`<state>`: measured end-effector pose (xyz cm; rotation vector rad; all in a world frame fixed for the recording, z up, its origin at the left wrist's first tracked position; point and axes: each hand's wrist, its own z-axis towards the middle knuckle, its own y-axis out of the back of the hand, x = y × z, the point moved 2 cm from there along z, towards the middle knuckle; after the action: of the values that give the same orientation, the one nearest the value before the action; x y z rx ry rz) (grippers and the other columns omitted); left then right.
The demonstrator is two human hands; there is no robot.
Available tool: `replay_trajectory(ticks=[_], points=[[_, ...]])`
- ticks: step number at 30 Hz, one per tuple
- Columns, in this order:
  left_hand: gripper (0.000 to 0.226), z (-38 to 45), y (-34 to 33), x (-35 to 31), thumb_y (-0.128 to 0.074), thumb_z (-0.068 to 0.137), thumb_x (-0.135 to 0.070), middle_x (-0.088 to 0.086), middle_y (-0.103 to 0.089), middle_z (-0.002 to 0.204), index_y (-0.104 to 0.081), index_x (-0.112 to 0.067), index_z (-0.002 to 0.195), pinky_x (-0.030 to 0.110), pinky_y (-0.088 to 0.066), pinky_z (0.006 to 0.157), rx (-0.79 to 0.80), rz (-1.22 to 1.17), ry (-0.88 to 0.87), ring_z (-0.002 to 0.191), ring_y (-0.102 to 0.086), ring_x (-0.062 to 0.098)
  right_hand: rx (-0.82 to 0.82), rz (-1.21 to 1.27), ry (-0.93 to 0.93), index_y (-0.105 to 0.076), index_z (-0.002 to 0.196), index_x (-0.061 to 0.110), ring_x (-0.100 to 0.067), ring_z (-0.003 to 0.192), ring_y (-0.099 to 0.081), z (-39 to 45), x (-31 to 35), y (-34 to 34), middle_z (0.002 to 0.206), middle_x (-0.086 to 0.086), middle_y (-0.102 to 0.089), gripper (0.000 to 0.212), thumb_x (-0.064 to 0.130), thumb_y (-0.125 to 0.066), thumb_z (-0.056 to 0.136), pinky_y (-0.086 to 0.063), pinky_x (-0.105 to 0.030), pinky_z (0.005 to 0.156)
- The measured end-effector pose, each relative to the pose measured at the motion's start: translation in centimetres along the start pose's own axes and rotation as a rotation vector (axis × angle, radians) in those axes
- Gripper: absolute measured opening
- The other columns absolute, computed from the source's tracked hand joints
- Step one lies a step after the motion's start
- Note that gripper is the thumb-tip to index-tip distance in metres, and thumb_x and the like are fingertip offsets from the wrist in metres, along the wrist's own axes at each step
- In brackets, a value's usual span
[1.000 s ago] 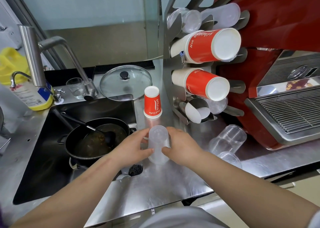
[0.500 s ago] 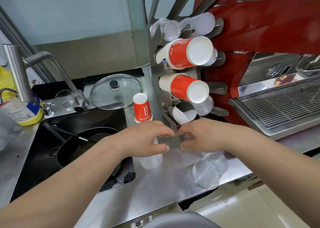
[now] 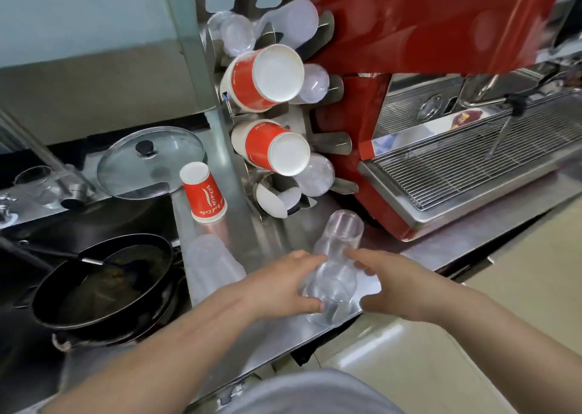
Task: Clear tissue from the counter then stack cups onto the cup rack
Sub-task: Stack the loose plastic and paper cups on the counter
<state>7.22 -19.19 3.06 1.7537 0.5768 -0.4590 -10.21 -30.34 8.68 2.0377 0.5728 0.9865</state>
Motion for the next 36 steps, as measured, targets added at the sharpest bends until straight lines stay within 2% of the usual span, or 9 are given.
replay_trajectory(ticks=[5, 9, 15, 20, 23, 27, 31, 34, 36], points=[[0.072, 1.0, -0.8, -0.2, -0.072, 0.078, -0.045, -0.012, -0.042, 0.117, -0.034, -0.040, 0.140, 0.027, -0.040, 0.099, -0.005, -0.049, 0.029, 0.117, -0.048, 0.011, -0.024, 0.198, -0.038, -0.042, 0.132, 0.046, -0.003, 0.110, -0.052, 0.8, -1.8, -2.9, 0.126, 0.012, -0.054, 0.072, 0.027, -0.077, 0.072, -0.042, -0.017, 0.087], [0.066, 1.8, -1.0, -0.4, -0.071, 0.075, -0.043, -0.008, -0.051, 0.125, -0.040, -0.041, 0.133, 0.033, -0.045, 0.099, -0.005, -0.111, 0.051, 0.114, -0.051, 0.009, -0.067, 0.288, -0.038, -0.049, 0.114, 0.049, 0.001, 0.106, -0.056, 1.6, -2.5, -3.6, 0.115, 0.016, -0.061, 0.059, 0.026, -0.078, 0.068, -0.046, -0.019, 0.085], [0.065, 2.0, -0.6, -0.7, -0.074, 0.078, -0.033, -0.009, -0.046, 0.120, -0.043, -0.035, 0.135, 0.028, -0.048, 0.097, -0.010, -0.207, 0.066, 0.110, -0.056, 0.008, -0.106, 0.335, -0.038, -0.050, 0.115, 0.046, 0.001, 0.109, -0.055, 1.9, -3.0, -3.8, 0.112, 0.019, -0.062, 0.059, 0.024, -0.077, 0.068, -0.047, -0.023, 0.090], [0.066, 1.9, 0.3, -1.3, -0.073, 0.080, -0.034, -0.009, -0.045, 0.124, -0.041, -0.037, 0.137, 0.027, -0.047, 0.097, -0.014, -0.212, 0.055, 0.107, -0.055, 0.004, -0.137, 0.355, 0.004, -0.048, 0.116, 0.050, 0.009, 0.110, -0.052, 1.5, -2.8, -3.3, 0.115, 0.023, -0.060, 0.059, 0.027, -0.078, 0.071, -0.041, -0.011, 0.086], [0.069, 1.8, 1.7, -2.0, -0.073, 0.082, -0.035, -0.009, -0.045, 0.125, -0.039, -0.035, 0.141, 0.026, -0.047, 0.097, -0.050, -0.189, 0.023, 0.107, -0.052, 0.004, -0.173, 0.376, 0.041, -0.046, 0.124, 0.052, 0.009, 0.113, -0.051, 1.1, -2.4, -1.9, 0.120, 0.024, -0.059, 0.063, 0.029, -0.076, 0.074, -0.042, -0.018, 0.093], [0.068, 1.8, 4.5, -3.2, -0.069, 0.078, -0.045, -0.006, -0.054, 0.123, -0.040, -0.039, 0.139, 0.030, -0.051, 0.090, -0.152, -0.181, -0.058, 0.103, -0.056, 0.007, -0.260, 0.434, 0.131, -0.049, 0.126, 0.048, -0.004, 0.111, -0.059, 0.3, -1.2, 0.9, 0.117, 0.016, -0.063, 0.059, 0.028, -0.074, 0.077, -0.049, -0.033, 0.097], [0.063, 1.9, 7.6, -4.7, -0.066, 0.078, -0.046, -0.013, -0.060, 0.115, -0.043, -0.038, 0.136, 0.029, -0.055, 0.083, -0.256, -0.281, -0.095, 0.099, -0.060, 0.004, -0.371, 0.546, 0.175, -0.050, 0.119, 0.056, -0.003, 0.110, -0.061, -0.1, -0.1, 4.0, 0.112, 0.019, -0.066, 0.058, 0.020, -0.074, 0.080, -0.050, -0.035, 0.097], [0.063, 2.2, 9.4, -5.6, -0.069, 0.082, -0.038, -0.025, -0.056, 0.110, -0.043, -0.034, 0.139, 0.028, -0.054, 0.085, -0.319, -0.316, -0.131, 0.098, -0.059, -0.001, -0.427, 0.572, 0.195, -0.051, 0.121, 0.053, -0.005, 0.110, -0.061, -0.1, 0.2, 5.9, 0.112, 0.017, -0.067, 0.054, 0.029, -0.073, 0.077, -0.051, -0.038, 0.097], [0.064, 2.4, 10.4, -6.2, -0.068, 0.081, -0.041, -0.029, -0.053, 0.109, -0.041, -0.039, 0.139, 0.029, -0.054, 0.086, -0.348, -0.321, -0.139, 0.099, -0.058, -0.002, -0.457, 0.580, 0.217, -0.052, 0.124, 0.045, -0.004, 0.109, -0.062, -0.1, 0.5, 6.9, 0.111, 0.016, -0.068, 0.054, 0.022, -0.073, 0.080, -0.051, -0.034, 0.096]])
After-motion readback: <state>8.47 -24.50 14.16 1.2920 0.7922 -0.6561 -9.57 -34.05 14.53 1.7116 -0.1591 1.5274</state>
